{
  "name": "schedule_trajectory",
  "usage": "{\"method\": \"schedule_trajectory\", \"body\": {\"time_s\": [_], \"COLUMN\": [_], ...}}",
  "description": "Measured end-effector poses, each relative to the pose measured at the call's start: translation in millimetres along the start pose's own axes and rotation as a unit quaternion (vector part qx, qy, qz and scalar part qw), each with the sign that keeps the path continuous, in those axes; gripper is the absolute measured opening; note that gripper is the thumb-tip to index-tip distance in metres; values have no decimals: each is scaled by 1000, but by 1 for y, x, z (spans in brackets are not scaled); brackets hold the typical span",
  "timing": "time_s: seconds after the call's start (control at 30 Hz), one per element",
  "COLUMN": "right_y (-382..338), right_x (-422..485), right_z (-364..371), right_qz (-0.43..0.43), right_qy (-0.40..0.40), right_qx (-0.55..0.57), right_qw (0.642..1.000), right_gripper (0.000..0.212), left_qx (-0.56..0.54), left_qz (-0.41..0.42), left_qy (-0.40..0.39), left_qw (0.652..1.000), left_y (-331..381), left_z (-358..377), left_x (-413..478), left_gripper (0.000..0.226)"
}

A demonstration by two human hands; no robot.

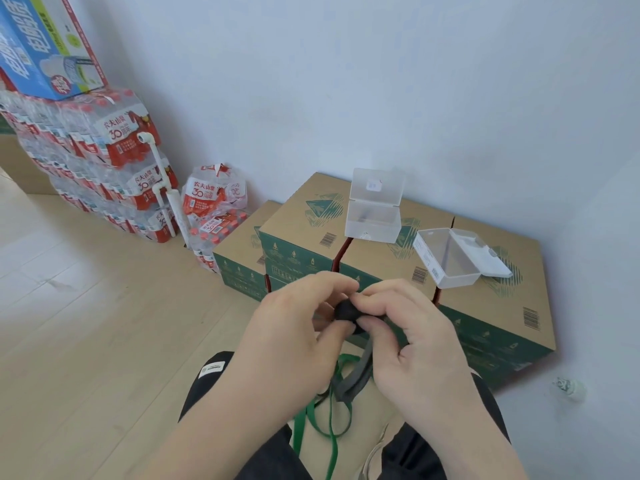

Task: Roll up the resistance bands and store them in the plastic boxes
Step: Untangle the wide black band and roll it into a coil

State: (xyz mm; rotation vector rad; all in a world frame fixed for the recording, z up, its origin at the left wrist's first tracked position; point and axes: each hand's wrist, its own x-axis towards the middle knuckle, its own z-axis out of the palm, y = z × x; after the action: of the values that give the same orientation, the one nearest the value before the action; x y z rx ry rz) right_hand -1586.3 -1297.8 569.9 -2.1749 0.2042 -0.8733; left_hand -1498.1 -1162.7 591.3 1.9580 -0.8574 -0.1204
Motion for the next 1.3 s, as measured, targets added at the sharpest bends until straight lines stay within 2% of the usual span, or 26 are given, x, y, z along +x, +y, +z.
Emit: {"method": "schedule_trajectory", "body": {"time_s": [0.07,0.17,0.27,0.4,0.47,0.67,0.7,0.77,0.8,0.87,0.97,1.07,1.13,1.2,1.3], "right_y": [-3,-5,-6,-6,-6,-8,-5,0,1,6,9,6,1,-4,-8], "right_x": [0,3,2,-1,-2,-3,-4,-5,-5,-6,-6,-2,0,5,8], "right_z": [-2,-8,-9,-4,-2,1,2,5,6,7,8,5,1,-5,-9], "right_qz": [92,222,245,243,242,204,195,170,151,93,9,-21,43,142,192], "right_qy": [19,39,47,73,82,88,90,82,72,43,18,28,38,57,85], "right_qx": [95,255,335,335,339,300,268,193,151,65,-16,-19,47,157,246], "right_qw": [991,940,909,907,906,928,939,963,974,993,1000,999,997,976,946], "right_gripper": [29,29,27,23,20,21,28,37,40,41,35,31,29,28,21], "left_qx": [-56,-148,-249,-436,-474,-422,-376,-211,-131,-26,59,-7,-91,-166,-331], "left_qz": [-33,-72,-97,-146,-150,-164,-165,-139,-110,-30,46,1,-47,-73,-115], "left_qy": [2,-3,9,38,52,63,59,47,47,47,-6,-4,5,22,68], "left_qw": [998,986,964,887,866,889,910,966,984,998,997,1000,995,983,934], "left_y": [0,1,0,-3,-5,-3,-4,-6,-7,-9,-9,-6,-4,-1,5], "left_z": [-4,-8,-5,4,8,12,12,11,10,6,1,-5,-9,-12,-13], "left_x": [0,-3,-5,-7,-8,-11,-10,-8,-7,-4,1,3,4,4,4], "left_gripper": [42,40,37,30,30,25,25,29,36,50,43,36,34,32,30]}}
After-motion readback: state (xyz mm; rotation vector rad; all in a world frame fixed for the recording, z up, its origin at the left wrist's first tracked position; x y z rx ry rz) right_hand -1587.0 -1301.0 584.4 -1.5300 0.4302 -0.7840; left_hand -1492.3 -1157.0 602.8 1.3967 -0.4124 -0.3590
